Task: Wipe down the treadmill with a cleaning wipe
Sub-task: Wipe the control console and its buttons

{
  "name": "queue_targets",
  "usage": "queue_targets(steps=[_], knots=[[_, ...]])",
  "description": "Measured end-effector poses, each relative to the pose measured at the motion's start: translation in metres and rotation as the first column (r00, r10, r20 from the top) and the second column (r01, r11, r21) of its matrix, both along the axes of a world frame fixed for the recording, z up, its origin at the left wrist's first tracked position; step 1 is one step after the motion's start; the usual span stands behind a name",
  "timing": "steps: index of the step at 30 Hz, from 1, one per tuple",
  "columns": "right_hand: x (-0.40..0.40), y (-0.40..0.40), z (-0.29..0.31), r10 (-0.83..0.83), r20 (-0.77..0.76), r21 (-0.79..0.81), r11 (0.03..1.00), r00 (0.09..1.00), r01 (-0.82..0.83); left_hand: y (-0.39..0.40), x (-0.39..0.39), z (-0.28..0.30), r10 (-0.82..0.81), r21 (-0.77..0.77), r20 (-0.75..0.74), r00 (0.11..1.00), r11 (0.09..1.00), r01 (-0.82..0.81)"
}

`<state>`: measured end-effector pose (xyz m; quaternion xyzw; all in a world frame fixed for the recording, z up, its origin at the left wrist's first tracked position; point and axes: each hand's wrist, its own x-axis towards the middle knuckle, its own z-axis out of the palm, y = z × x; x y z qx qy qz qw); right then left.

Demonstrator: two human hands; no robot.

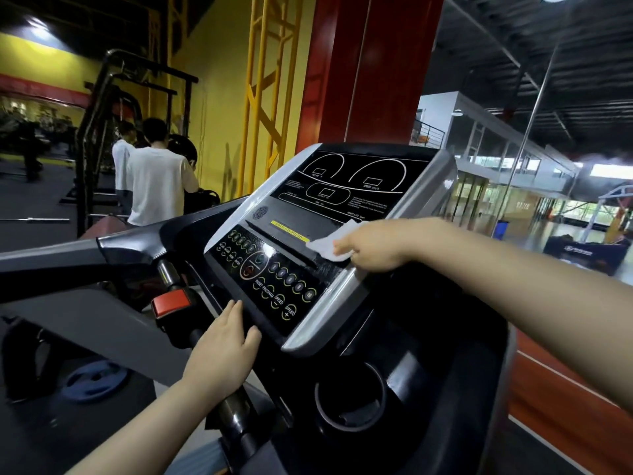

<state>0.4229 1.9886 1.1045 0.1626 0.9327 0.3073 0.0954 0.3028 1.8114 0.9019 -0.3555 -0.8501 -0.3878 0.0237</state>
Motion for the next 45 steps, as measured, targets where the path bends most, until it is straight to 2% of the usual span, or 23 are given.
queue_targets(steps=[3, 5, 8, 10, 12, 14, 16, 19, 21, 23, 25, 27, 29, 31, 35, 38, 41, 43, 45], knots=[[-0.009, 0.017, 0.037, -0.152, -0.167, 0.065, 0.984, 0.974, 0.165, -0.001, 0.003, 0.002, 0.007, -0.083, -0.023, 1.0, 0.996, -0.009], [-0.017, 0.049, 0.066, -0.24, -0.323, 0.103, 0.953, 0.915, 0.286, -0.001, 0.005, 0.003, 0.009, -0.137, -0.051, 0.999, 0.99, -0.016], [-0.039, 0.086, 0.082, -0.253, -0.48, 0.08, 0.941, 0.84, 0.329, -0.002, 0.007, 0.006, 0.013, -0.203, -0.073, 0.997, 0.979, -0.028], [-0.053, 0.071, 0.066, -0.191, -0.41, 0.105, 0.961, 0.892, 0.255, -0.002, 0.005, 0.006, 0.006, -0.222, -0.07, 0.998, 0.975, -0.021], [-0.056, 0.037, 0.035, -0.102, -0.223, 0.042, 0.993, 0.969, 0.114, -0.003, 0.004, 0.005, -0.003, -0.226, -0.063, 0.998, 0.974, -0.011], [-0.047, 0.016, 0.007, -0.072, -0.055, -0.006, 0.997, 0.996, 0.072, -0.004, 0.004, 0.004, -0.006, -0.219, -0.052, 0.999, 0.976, -0.005], [-0.026, 0.006, 0.0, -0.076, -0.062, 0.028, 0.997, 0.995, 0.078, -0.004, 0.004, 0.005, -0.007, -0.207, -0.053, 0.999, 0.978, -0.005], [-0.003, -0.006, 0.004, -0.125, -0.202, 0.111, 0.983, 0.971, 0.149, -0.005, 0.005, 0.005, 0.003, -0.204, -0.048, 0.999, 0.979, -0.013], [0.003, -0.021, -0.002, -0.103, -0.19, 0.154, 0.979, 0.976, 0.133, -0.004, 0.007, 0.005, 0.011, -0.209, -0.05, 0.999, 0.978, -0.021], [0.009, -0.05, -0.022, 0.003, -0.065, 0.085, 0.996, 0.998, 0.002, -0.004, 0.008, 0.005, 0.025, -0.203, -0.044, 0.999, 0.979, -0.034], [0.013, -0.074, -0.053, 0.151, 0.042, -0.085, 0.986, 0.988, -0.147, -0.003, 0.007, 0.003, 0.038, -0.182, -0.05, 0.998, 0.982, -0.047], [0.013, -0.095, -0.084, 0.31, 0.123, -0.231, 0.933, 0.943, -0.276, -0.002, 0.005, 0.0, 0.032, -0.167, -0.062, 0.998, 0.985, -0.042], [0.007, -0.103, -0.104, 0.408, 0.201, -0.237, 0.902, 0.891, -0.359, 0.0, 0.0, -0.003, 0.023, -0.181, -0.083, 0.996, 0.983, -0.038], [0.0, -0.1, -0.097, 0.39, 0.175, -0.194, 0.914, 0.904, -0.357, 0.001, -0.004, -0.007, 0.031, -0.184, -0.096, 0.995, 0.982, -0.048], [-0.017, -0.05, -0.061, 0.173, 0.016, -0.048, 0.984, 0.985, -0.172, 0.0, -0.004, -0.007, 0.043, -0.114, -0.062, 0.997, 0.992, -0.05], [-0.019, -0.05, -0.071, 0.161, -0.054, 0.059, 0.986, 0.986, -0.157, -0.002, -0.003, -0.006, 0.049, -0.08, -0.062, 0.997, 0.995, -0.054], [-0.027, -0.093, -0.1, 0.174, -0.032, -0.041, 0.984, 0.984, -0.175, -0.002, -0.002, -0.007, 0.032, -0.063, -0.062, 0.998, 0.997, -0.036], [-0.057, -0.092, -0.11, 0.168, 0.05, -0.017, 0.986, 0.985, -0.167, -0.002, -0.001, -0.006, 0.034, -0.04, -0.063, 0.997, 0.999, -0.036], [-0.096, -0.069, -0.105, 0.086, -0.055, 0.036, 0.996, 0.995, -0.084, -0.003, 0.0, -0.004, 0.041, -0.03, -0.052, 0.998, 0.999, -0.043]])
